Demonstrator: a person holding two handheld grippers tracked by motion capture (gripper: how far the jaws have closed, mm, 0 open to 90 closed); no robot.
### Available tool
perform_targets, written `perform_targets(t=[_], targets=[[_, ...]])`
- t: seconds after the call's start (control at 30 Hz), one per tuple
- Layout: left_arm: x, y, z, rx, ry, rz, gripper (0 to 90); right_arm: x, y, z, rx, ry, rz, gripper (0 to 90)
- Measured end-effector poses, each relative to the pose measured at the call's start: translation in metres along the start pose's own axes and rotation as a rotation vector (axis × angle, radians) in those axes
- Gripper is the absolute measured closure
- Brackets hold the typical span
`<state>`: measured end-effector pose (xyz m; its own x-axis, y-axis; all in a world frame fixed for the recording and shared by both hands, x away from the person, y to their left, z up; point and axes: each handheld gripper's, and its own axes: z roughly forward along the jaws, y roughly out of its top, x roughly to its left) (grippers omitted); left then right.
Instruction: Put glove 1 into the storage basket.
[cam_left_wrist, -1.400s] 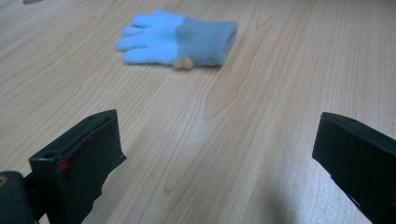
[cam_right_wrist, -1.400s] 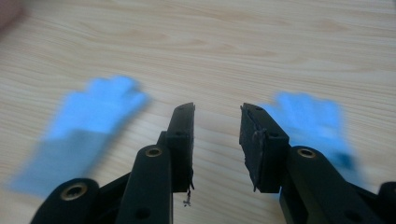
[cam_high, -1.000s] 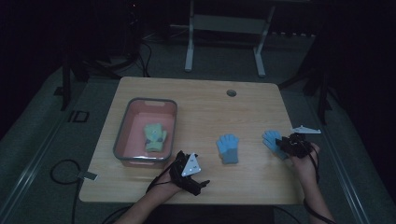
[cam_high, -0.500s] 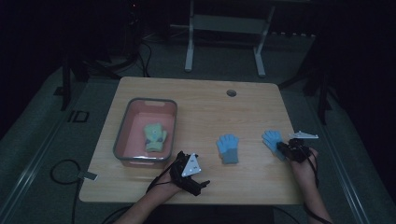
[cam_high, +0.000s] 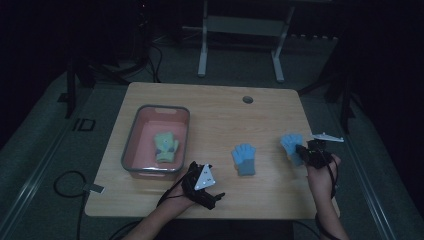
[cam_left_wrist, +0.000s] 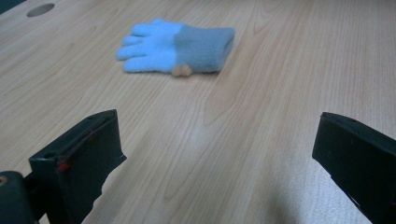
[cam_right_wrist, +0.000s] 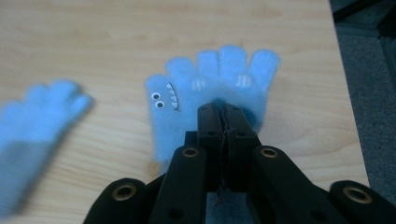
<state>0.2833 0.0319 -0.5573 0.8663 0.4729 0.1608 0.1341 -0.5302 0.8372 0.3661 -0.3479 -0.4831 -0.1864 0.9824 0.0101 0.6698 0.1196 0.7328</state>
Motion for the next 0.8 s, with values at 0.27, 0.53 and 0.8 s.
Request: perform_targets(t=[0.27,0.53,0.8], targets=[[0.001,0.001,-0.001,-0.024,0.014,0.000,1.7,0.030,0.002,-0.007,-0.038,-0.028,0.045,87.6],[-0.001,0.003,0.001,-0.021,0.008,0.005,1.7,0.046,-0.021,0.003,-0.038,-0.049,0.152,87.6],[-0.005,0.006,0.000,-0.042,0.011,0.024,1.7,0.061,-0.044,0.029,-0.013,-0.082,0.181,87.5]])
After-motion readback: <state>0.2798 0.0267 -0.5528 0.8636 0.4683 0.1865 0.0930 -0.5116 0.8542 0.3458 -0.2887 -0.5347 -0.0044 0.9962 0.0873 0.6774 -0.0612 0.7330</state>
